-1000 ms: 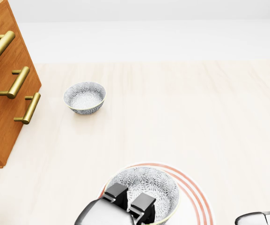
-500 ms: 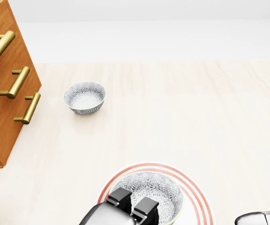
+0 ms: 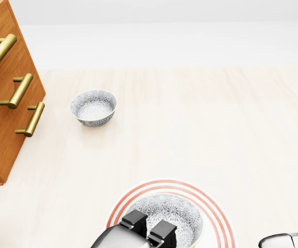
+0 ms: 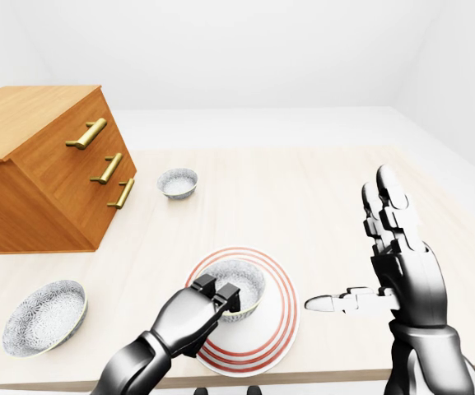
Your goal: Put the bowl in the middle on the plate.
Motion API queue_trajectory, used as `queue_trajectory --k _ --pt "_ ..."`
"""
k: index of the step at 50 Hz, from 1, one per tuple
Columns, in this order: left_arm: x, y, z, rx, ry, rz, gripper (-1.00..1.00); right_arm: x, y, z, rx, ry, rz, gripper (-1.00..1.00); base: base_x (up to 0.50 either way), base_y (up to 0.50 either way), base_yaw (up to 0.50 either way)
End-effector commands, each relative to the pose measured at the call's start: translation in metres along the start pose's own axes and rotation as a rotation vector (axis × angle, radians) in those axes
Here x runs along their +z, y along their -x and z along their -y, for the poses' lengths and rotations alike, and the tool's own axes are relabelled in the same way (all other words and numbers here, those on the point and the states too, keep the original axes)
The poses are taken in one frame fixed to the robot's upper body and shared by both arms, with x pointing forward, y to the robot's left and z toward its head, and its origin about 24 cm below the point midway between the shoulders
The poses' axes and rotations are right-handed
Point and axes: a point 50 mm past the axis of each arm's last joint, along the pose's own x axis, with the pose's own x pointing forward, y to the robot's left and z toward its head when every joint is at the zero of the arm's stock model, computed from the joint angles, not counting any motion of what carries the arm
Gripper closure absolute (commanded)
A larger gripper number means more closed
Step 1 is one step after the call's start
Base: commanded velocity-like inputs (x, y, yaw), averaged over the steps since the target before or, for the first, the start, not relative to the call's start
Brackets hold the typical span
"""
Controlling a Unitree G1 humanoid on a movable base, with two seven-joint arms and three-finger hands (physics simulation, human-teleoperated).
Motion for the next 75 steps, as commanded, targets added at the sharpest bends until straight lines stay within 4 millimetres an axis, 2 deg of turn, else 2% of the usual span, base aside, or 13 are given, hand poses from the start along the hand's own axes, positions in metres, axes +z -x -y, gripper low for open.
queue_trajectory --k 1,13,29,30,31,32,33,49,70,75 --pt "0.0 -0.002 -0.005 0.006 -0.012 0.001 1.0 0.001 0.0 0.0 0.001 0.002 0.004 -1.0 0.0 0.0 0.0" --pt "0.0 -0.001 -0.006 0.002 -0.008 -0.002 1.0 0.001 0.0 0.0 0.001 0.004 0.005 -1.0 0.0 0.0 0.0" --pt "-0.002 -0.001 0.003 -0.044 -0.015 -0.019 1.0 0.001 0.0 0.0 0.0 0.005 0.004 -1.0 0.0 0.0 0.0" --pt "-0.002 0.0 0.004 -0.05 -0.013 -0.02 0.36 0.001 0.0 0.0 0.0 0.006 0.003 -1.0 0.0 0.0 0.0" --pt "-0.002 0.0 0.005 -0.058 -0.015 -0.022 -0.05 0.001 0.0 0.0 -0.002 0.005 0.003 -1.0 0.0 0.0 0.0" --pt "-0.002 0.001 0.006 -0.064 -0.008 -0.019 -0.21 0.001 0.0 0.0 -0.004 0.003 0.002 -1.0 0.0 0.0 0.0" --pt "-0.001 0.001 0.007 -0.07 -0.003 -0.016 -1.0 -0.001 0.0 0.0 -0.006 0.0 -0.005 -1.0 0.0 0.0 0.0" --pt "-0.002 0.0 0.008 -0.071 -0.007 -0.015 -1.0 -0.001 0.0 0.0 -0.006 -0.002 -0.004 -1.0 0.0 0.0 0.0" --pt "-0.001 0.002 0.0 -0.059 0.024 0.0 -1.0 0.001 -0.001 0.0 -0.005 0.004 0.003 -1.0 0.0 0.0 0.0" --pt "0.001 0.005 -0.008 -0.044 0.049 0.019 -1.0 0.002 -0.001 0.0 -0.004 0.008 0.009 -1.0 0.0 0.0 0.0"
